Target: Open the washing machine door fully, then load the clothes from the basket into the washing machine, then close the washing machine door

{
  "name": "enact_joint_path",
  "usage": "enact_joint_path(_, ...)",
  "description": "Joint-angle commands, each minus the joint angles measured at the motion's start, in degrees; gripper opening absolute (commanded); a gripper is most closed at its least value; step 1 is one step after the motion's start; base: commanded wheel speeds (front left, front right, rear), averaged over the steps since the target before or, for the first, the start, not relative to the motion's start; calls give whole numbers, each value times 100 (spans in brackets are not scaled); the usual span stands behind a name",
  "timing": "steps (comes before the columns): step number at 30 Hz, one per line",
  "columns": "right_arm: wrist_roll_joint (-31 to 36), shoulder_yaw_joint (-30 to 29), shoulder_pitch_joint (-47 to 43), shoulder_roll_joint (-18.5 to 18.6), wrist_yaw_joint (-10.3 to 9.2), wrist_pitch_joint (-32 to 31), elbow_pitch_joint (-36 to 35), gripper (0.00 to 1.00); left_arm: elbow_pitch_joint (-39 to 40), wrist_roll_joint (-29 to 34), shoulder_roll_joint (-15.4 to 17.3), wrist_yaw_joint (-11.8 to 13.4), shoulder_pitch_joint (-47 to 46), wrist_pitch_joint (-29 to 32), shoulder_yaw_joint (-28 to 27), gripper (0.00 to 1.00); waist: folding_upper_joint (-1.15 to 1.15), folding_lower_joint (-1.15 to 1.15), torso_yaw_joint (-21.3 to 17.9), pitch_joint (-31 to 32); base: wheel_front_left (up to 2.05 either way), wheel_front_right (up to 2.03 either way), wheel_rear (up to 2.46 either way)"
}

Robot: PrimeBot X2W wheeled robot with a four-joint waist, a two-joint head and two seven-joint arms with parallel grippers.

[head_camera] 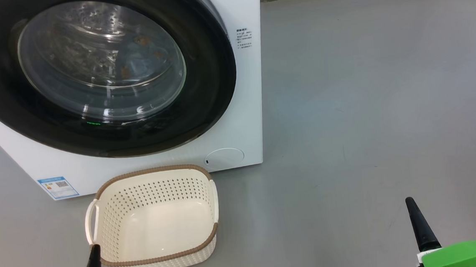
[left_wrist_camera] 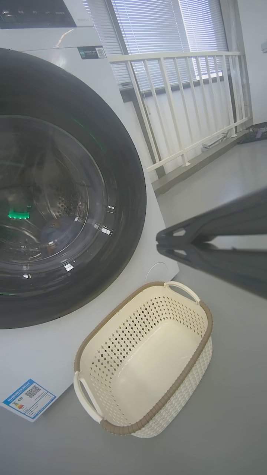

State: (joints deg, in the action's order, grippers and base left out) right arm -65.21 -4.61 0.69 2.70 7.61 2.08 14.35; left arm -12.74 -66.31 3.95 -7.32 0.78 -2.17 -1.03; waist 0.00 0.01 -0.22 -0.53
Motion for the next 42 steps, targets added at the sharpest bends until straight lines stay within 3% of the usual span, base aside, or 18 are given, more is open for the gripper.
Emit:
enact_joint_path(1, -172, 49, 273, 72, -7, -35, -125, 0, 96, -152, 44, -11, -266, 51, -169, 0, 0, 0, 1, 1, 0, 0, 0)
enact_joint_path(42, -2585, -84, 521, 88, -12, -724, -45, 0, -112, -2482, -30, -16, -658, 734, -432, 0, 0, 0, 21, 33, 0, 0, 0)
